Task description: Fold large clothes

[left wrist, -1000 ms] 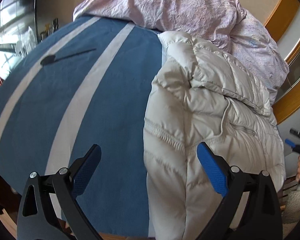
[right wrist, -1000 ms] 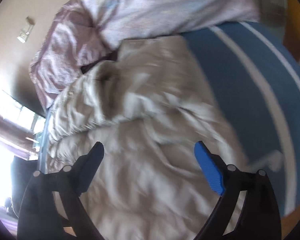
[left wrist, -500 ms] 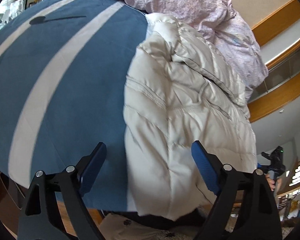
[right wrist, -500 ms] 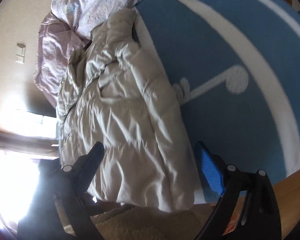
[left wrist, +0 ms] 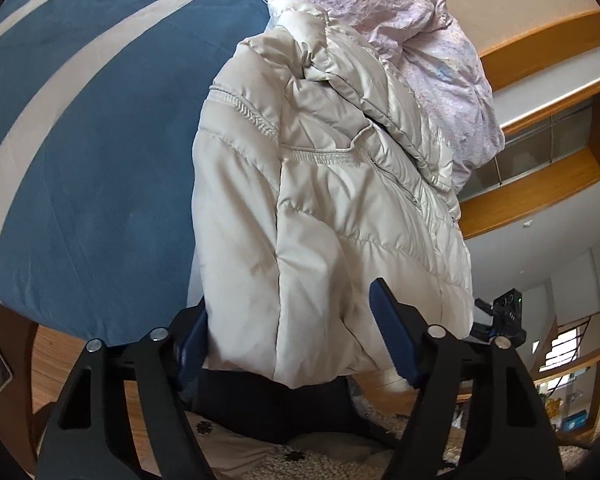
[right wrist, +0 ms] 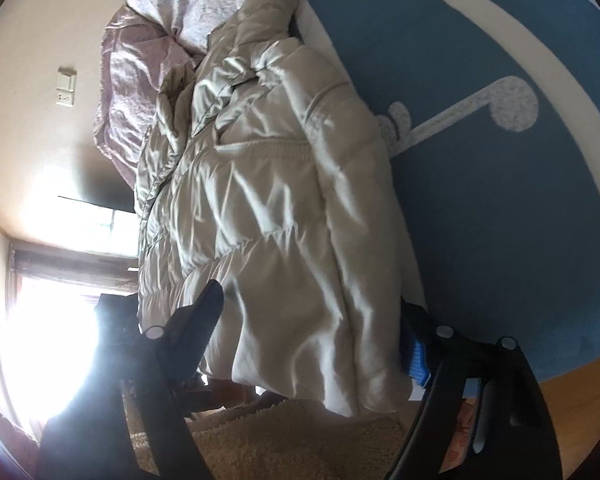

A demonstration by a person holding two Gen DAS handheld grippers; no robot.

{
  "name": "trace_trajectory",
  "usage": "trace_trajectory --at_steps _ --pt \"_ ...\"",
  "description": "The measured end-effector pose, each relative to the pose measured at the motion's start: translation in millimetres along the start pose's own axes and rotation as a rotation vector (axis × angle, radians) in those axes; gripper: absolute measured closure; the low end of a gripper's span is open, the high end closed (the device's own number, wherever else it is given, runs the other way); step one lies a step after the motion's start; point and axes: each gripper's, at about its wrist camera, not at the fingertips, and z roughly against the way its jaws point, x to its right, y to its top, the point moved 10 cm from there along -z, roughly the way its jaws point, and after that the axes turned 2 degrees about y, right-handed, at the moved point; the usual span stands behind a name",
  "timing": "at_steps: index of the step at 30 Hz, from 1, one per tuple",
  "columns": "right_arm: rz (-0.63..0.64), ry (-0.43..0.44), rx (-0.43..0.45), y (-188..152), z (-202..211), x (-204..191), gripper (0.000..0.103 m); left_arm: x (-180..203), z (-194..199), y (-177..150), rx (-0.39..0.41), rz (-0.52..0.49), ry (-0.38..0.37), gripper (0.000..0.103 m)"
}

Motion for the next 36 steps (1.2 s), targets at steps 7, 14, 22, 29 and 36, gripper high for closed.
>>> trace_trajectory --at_steps 7,14,22,29,36 --pt "0.023 0.039 -0.003 -11 -6 -9 0.034 7 -8 -3 0.003 0.011 -0.029 0.037" --pt "0.054 0.026 0.049 -12 1 -27 0.080 8 -1 3 0.037 0.021 -0.010 0.079" --pt "0.126 0.025 0.197 1 27 -63 0.086 25 29 28 0.160 -0.015 -0.006 0.088" --pt "0.239 0.030 0.340 8 57 -106 0.088 53 69 50 0.307 -0.098 0.005 0.090" --pt "0.311 0.050 0.443 10 85 -138 0.088 74 103 64 0.392 -0.150 0.000 0.091"
